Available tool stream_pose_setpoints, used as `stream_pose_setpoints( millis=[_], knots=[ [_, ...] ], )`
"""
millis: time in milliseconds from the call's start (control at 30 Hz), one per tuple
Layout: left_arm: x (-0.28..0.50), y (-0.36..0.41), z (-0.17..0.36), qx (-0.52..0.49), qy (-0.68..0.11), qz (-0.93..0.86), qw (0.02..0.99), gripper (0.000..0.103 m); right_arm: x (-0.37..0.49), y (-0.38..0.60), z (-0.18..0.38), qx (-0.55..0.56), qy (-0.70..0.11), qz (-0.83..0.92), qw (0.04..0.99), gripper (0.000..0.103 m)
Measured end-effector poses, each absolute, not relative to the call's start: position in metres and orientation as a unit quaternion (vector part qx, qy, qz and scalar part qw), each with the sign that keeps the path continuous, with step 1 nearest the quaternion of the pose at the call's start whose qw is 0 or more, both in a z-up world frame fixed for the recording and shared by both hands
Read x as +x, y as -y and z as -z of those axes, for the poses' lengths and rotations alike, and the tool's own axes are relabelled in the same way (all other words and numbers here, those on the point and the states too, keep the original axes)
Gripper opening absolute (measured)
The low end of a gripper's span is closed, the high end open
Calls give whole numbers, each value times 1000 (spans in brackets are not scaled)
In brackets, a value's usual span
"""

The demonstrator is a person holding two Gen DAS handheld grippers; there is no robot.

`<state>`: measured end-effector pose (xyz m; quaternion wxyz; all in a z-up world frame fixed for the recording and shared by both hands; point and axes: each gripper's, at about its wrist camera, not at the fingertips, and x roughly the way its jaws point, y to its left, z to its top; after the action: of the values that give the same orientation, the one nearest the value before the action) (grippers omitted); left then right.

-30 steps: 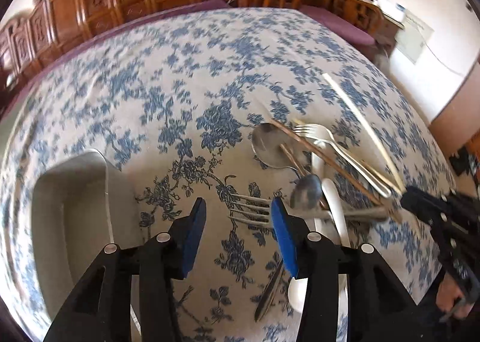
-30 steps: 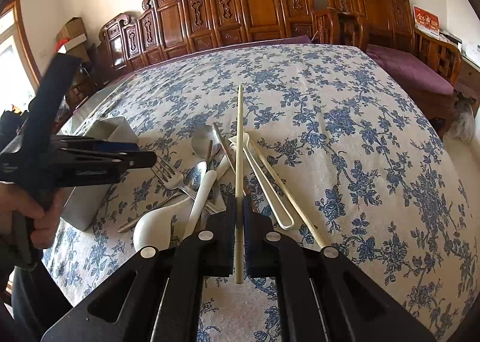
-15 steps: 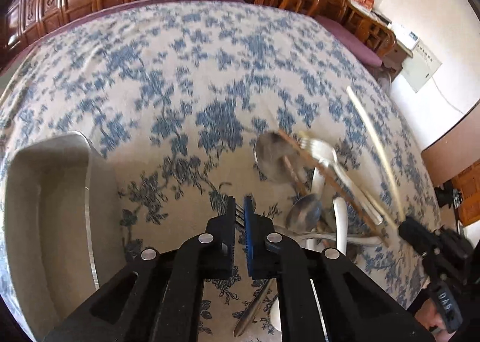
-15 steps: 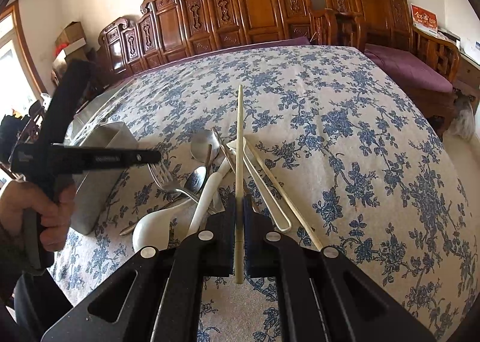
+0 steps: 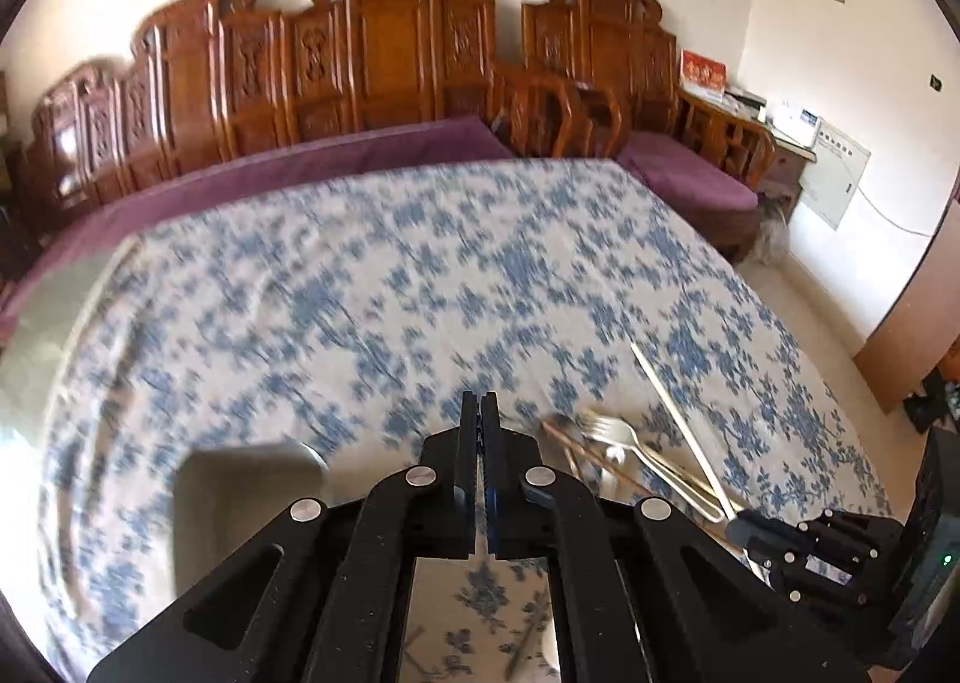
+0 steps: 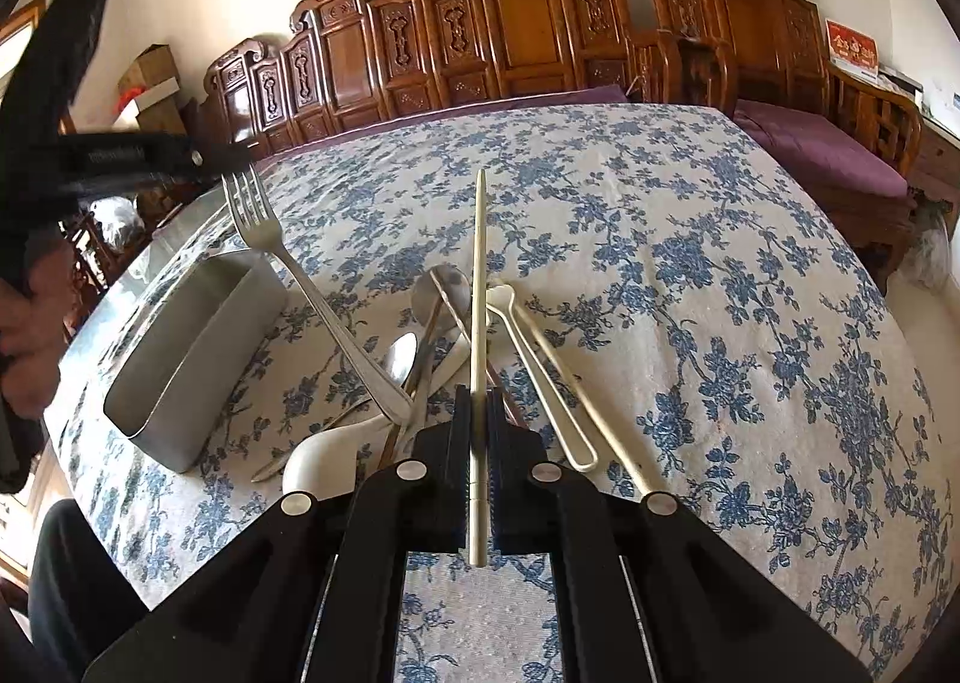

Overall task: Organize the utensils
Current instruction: 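Lift the silver fork with the left tool toward the grey tray, then lower the fork into the grey tray and open the left tool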

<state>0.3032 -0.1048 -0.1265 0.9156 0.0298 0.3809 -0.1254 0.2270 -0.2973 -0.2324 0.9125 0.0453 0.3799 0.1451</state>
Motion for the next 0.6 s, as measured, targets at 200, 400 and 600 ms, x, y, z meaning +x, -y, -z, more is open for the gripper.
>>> stream_pose_setpoints(
  millis=[200,400,600],
  knots=[
    [295,86,106,36,-357,100,928,1,224,285,229,38,-375,-155,913,6],
    [284,72,90,37,-346,94,933,0,218,268,225,21,-370,-169,913,6],
    [262,46,65,47,-327,80,940,0,213,254,220,15,-364,-181,914,6]
  ],
)
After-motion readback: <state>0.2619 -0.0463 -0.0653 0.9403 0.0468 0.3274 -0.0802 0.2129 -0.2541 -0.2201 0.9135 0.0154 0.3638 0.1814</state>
